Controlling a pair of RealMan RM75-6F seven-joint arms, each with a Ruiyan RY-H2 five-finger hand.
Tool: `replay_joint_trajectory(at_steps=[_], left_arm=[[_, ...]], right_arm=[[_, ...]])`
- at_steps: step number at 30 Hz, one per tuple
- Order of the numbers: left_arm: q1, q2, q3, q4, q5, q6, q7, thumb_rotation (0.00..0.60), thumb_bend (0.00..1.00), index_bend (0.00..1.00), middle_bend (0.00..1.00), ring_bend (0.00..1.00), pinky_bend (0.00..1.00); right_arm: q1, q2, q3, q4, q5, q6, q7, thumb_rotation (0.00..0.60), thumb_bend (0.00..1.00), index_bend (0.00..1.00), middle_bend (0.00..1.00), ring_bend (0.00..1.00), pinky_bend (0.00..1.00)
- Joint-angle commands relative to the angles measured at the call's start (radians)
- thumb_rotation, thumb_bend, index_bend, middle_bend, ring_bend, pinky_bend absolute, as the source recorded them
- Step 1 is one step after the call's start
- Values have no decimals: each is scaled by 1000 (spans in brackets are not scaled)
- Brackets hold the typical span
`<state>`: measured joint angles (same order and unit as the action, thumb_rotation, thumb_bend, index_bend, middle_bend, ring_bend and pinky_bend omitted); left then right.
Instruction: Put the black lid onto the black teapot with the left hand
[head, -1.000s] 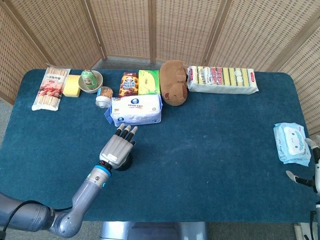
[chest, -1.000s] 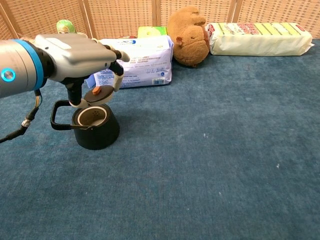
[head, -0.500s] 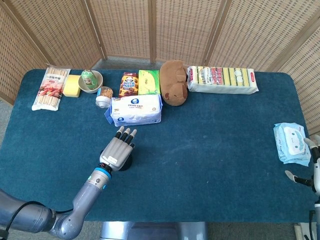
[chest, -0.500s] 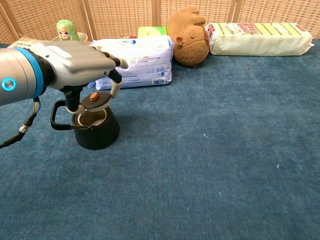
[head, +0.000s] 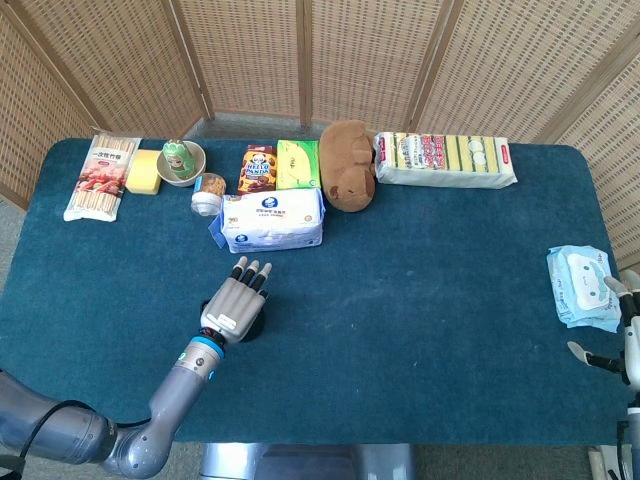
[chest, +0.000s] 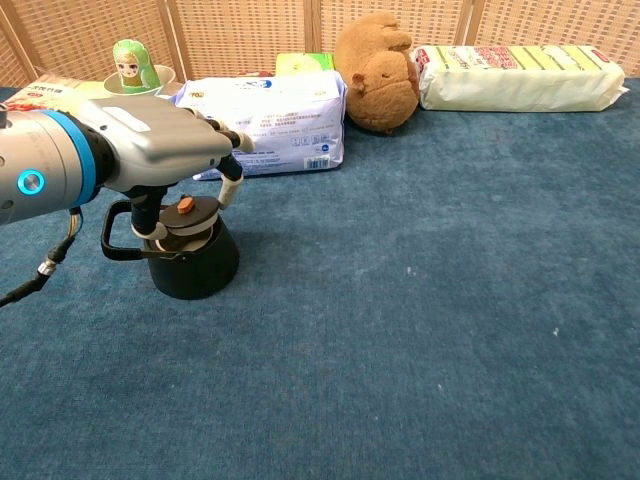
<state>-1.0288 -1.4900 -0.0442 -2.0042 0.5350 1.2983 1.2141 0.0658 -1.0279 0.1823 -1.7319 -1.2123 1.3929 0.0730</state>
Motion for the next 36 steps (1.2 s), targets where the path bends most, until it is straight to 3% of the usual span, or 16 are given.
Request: replay_joint_trajectory(at_steps=[1, 16, 20, 36], left_arm=[[-5, -6, 1, 10, -2, -5, -3, 600, 262, 407, 0, 0, 47], [-20, -12, 12, -1, -14, 8, 3, 600, 263, 403, 0, 0, 47], [-20, -7, 7, -11, -3, 10, -11, 600, 263, 328, 0, 0, 47], [-47, -5, 0, -51, -86, 64, 45, 600, 254, 235, 0, 0, 47]], right_arm=[[1, -1, 0, 1, 1, -1, -2, 600, 61, 129, 7, 0, 0], [1, 2, 2, 1, 4, -1, 4, 600, 62, 129, 7, 0, 0], [0, 4, 2, 0, 3, 0, 6, 600, 62, 129, 7, 0, 0], [0, 7, 2, -3, 4, -1, 7, 600, 61, 129, 8, 0, 0]])
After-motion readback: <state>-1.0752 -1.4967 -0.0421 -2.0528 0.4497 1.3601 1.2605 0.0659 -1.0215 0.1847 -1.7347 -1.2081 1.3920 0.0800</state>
